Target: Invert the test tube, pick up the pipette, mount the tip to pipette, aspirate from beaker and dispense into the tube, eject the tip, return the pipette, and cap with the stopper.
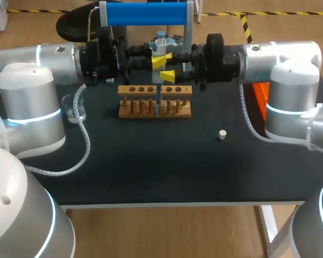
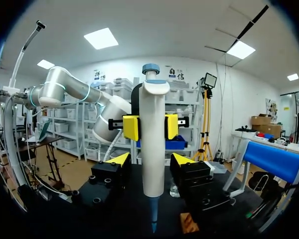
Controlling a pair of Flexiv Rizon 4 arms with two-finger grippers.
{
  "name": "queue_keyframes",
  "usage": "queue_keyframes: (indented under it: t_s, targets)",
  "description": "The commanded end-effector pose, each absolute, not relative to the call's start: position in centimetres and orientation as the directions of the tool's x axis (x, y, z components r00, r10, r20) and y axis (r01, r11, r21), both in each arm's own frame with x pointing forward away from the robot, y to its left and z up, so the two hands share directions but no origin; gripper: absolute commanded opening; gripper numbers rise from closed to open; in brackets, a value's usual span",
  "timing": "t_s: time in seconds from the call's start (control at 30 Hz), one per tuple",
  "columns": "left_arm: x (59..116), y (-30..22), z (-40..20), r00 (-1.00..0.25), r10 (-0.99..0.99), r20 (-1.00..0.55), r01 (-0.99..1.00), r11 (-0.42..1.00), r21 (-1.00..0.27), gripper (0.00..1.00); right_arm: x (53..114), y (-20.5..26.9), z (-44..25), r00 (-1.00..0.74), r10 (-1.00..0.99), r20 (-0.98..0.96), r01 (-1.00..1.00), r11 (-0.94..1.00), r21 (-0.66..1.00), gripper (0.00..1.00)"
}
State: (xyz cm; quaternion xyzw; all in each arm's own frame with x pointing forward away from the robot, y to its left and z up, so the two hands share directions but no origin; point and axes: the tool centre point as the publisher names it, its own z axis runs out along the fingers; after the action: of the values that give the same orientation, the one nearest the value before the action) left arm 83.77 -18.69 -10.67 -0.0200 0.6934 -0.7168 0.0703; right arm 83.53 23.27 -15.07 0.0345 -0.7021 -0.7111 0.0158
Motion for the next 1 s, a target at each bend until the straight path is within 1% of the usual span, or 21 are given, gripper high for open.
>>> queue_keyframes:
  t_s: [0.03,1.0]
  targets:
    - [83.8,-18.7,-10.6,-0.989,-0.130,-0.070,0.074,-0.029,-0.997,0.00,83.4,23.5,-15.1,-0.997,-0.071,-0.024,-0.023,-0.013,1.000,0.49]
    - [83.8,-18.7,-10.6,-0.989,-0.130,-0.070,0.074,-0.029,-0.997,0.00,83.1,25.1,-14.9,-0.996,-0.085,-0.016,-0.016,-0.007,1.000,0.44]
